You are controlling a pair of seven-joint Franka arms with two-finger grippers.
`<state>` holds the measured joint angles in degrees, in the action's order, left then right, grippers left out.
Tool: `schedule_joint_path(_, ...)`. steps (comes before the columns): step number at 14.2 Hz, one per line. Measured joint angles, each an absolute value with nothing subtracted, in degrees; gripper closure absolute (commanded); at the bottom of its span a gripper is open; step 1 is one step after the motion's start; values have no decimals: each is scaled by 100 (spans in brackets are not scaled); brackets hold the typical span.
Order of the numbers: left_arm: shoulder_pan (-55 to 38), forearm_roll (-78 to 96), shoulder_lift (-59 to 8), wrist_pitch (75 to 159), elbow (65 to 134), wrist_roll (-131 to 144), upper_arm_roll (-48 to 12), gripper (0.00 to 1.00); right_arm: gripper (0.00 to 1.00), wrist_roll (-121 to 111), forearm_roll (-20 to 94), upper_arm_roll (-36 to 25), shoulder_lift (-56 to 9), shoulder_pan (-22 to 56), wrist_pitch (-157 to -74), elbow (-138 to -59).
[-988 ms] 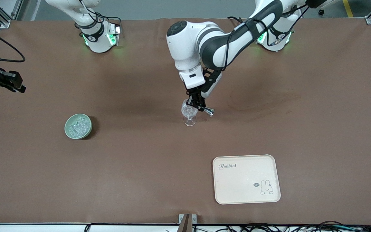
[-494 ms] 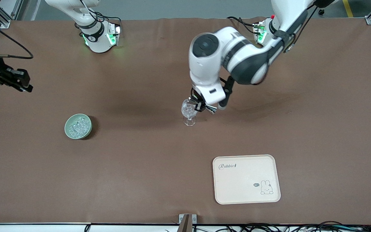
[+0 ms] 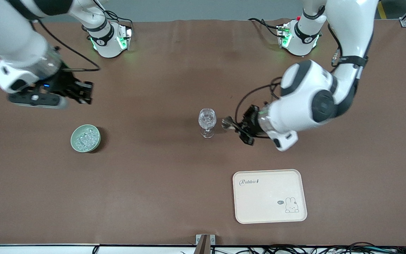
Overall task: Pour wine and add ice with both arms
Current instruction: 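Carry the jigger to the tray with the left gripper while the right gripper brings ice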
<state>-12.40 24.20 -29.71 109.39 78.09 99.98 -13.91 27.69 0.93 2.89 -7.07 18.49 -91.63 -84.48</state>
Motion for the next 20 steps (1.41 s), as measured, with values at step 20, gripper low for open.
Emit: schedule_joint_path(20, -849, 8659, -4895, 13075, 8089, 6785, -65, 96, 99, 5477, -371, 285, -3290, 4249, -11000, -7408)
